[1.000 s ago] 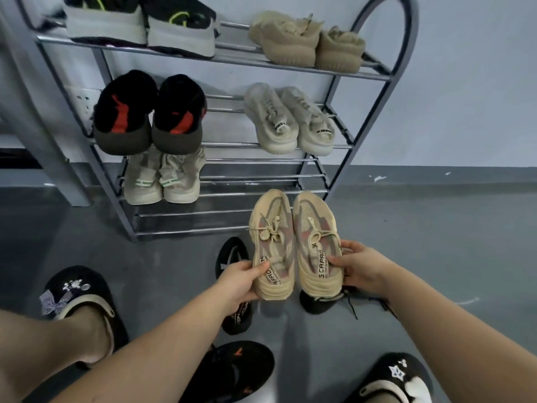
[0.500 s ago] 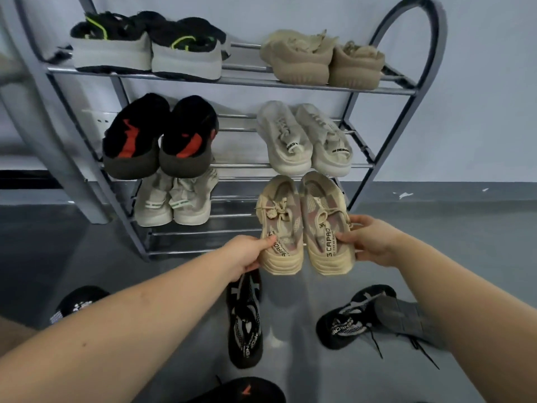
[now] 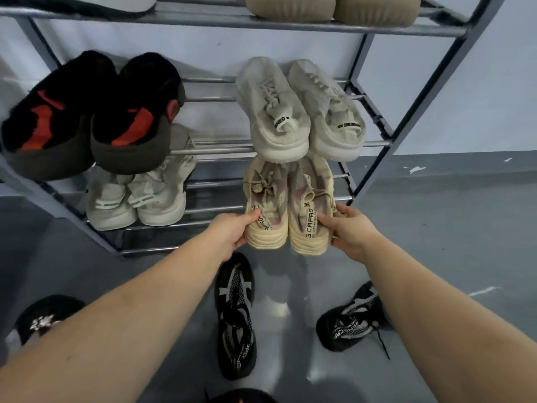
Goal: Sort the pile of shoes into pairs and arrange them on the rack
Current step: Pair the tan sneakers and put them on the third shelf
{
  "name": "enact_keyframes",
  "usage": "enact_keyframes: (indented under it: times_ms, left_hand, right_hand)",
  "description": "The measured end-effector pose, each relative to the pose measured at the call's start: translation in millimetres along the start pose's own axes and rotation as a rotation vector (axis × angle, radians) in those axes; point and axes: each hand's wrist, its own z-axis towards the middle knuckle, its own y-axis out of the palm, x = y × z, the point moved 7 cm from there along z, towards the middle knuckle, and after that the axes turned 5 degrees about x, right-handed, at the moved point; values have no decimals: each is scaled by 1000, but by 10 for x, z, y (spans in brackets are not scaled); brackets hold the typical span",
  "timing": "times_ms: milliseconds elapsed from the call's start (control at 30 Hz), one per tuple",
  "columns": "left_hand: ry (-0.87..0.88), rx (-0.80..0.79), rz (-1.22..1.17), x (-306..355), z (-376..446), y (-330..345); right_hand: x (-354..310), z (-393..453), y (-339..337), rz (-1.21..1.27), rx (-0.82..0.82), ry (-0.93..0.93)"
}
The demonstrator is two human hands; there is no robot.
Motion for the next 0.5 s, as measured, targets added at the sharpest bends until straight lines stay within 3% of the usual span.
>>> enact_keyframes:
  times_ms: [167,333,500]
  left_hand:
    - [101,48,15,-53,12,5]
    - [259,42,196,-50,-176,34]
    - [385,-32,383,-23,-382,69]
  right_hand:
    - [51,42,1,-8,10,-31]
    - [246,-104,21,-104,-43,74]
    - [253,-231,-22,-153,7,-52]
